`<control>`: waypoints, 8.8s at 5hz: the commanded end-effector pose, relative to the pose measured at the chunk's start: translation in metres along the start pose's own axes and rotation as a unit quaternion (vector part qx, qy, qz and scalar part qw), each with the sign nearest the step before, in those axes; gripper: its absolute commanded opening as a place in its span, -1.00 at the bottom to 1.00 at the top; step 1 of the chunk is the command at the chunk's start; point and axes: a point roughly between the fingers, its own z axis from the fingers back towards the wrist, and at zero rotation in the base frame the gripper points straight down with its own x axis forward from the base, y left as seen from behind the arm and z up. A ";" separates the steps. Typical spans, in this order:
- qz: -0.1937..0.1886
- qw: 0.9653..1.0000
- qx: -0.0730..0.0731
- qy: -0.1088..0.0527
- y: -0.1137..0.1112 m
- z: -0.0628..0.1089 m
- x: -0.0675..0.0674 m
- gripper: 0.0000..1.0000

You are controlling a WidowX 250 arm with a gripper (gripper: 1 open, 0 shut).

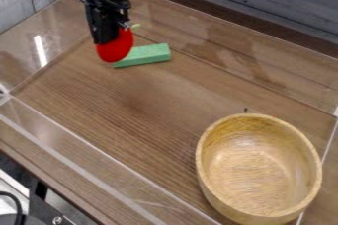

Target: Move the red object to the left side of the table

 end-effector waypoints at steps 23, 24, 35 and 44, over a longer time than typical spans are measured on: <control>0.060 0.997 0.018 0.040 0.033 -0.118 -0.021 -1.00; 0.064 0.997 0.018 0.041 0.033 -0.121 -0.021 -1.00; 0.108 0.993 0.009 0.049 0.039 -0.111 -0.010 -1.00; 0.126 0.990 0.000 0.063 0.043 -0.105 0.000 -1.00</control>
